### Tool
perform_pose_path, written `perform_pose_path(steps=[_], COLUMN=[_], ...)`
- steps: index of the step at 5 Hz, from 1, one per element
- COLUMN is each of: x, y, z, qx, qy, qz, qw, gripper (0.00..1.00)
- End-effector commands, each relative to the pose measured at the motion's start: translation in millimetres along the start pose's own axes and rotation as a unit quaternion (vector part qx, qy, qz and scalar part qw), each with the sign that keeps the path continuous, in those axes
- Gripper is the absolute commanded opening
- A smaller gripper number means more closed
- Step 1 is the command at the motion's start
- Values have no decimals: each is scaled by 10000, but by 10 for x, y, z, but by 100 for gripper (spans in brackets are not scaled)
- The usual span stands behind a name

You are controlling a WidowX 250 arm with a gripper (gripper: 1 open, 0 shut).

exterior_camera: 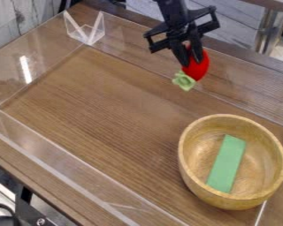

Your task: Move the red fruit to the right

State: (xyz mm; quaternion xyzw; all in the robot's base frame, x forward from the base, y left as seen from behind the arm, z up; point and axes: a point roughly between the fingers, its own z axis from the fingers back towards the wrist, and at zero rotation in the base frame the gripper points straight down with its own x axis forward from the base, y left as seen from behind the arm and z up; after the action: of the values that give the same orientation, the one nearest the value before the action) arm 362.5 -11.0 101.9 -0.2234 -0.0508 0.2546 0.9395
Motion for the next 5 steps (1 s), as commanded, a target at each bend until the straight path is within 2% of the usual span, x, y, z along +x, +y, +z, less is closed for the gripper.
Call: perform_pose_path(steps=[1, 2, 4, 5], x=[-131, -287, -467, -444], y=[-271, -395, -456, -402], z=[138, 41, -282, -286], qx=[-92, -46, 112, 185], qy=[-254, -189, -16, -120], qz=[-352, -425, -810, -705], qw=[9990, 9989, 9967, 9973], gripper=[0, 0, 0, 0])
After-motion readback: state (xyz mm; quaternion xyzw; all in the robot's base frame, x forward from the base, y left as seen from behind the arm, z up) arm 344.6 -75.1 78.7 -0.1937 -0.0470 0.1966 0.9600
